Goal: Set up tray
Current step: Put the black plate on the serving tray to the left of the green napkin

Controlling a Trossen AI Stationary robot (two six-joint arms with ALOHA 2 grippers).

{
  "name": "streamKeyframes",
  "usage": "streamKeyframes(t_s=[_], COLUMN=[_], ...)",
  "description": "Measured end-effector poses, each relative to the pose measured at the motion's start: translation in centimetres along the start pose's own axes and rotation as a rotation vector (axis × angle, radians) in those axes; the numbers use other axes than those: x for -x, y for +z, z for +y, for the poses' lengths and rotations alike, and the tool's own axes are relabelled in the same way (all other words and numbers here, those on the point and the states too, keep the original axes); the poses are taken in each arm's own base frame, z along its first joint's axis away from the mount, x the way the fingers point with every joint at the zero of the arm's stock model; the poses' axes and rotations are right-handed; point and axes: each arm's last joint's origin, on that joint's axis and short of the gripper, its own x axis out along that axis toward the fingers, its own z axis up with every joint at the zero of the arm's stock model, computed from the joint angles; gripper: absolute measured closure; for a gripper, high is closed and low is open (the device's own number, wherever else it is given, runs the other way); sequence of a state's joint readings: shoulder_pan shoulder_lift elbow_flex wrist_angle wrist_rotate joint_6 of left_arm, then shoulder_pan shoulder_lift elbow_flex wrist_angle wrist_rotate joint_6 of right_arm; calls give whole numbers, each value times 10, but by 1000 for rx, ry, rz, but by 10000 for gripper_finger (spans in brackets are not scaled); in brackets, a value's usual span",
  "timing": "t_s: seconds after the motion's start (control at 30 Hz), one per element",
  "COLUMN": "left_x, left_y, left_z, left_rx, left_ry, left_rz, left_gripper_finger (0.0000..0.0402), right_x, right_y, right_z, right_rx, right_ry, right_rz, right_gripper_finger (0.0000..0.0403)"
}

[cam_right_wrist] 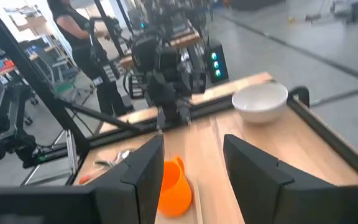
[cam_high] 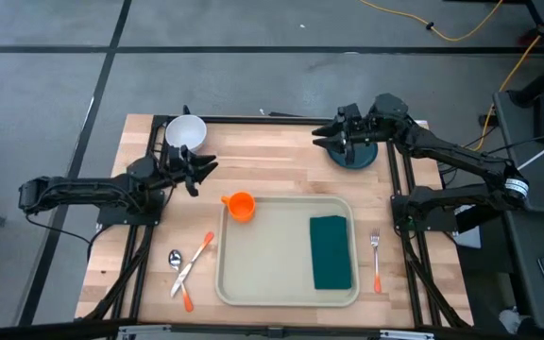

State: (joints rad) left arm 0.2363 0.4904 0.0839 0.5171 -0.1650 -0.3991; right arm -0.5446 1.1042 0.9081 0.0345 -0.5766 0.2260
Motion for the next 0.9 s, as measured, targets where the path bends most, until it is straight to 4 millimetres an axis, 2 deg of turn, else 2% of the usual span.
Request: streamKeyframes(t_s=[0.5, 0.77, 0.9], left_x=[1, 11, 19], left_y=[-5, 10, 10], left_z=[2, -2, 0], left_rx=[-29, -23, -34], left_ry=[10, -25, -9], left_rz=[26, -82, -73], left_gripper_finger=[258, 258, 258], right_x=[0, 0, 0], right_y=[-8, -8, -8], right_z=[-2, -2, -2], right_rx=[56, 28, 28], right_ry=[-20, -21, -21], right_rz=[70, 70, 69], right_gripper_finger=[231, 231, 231])
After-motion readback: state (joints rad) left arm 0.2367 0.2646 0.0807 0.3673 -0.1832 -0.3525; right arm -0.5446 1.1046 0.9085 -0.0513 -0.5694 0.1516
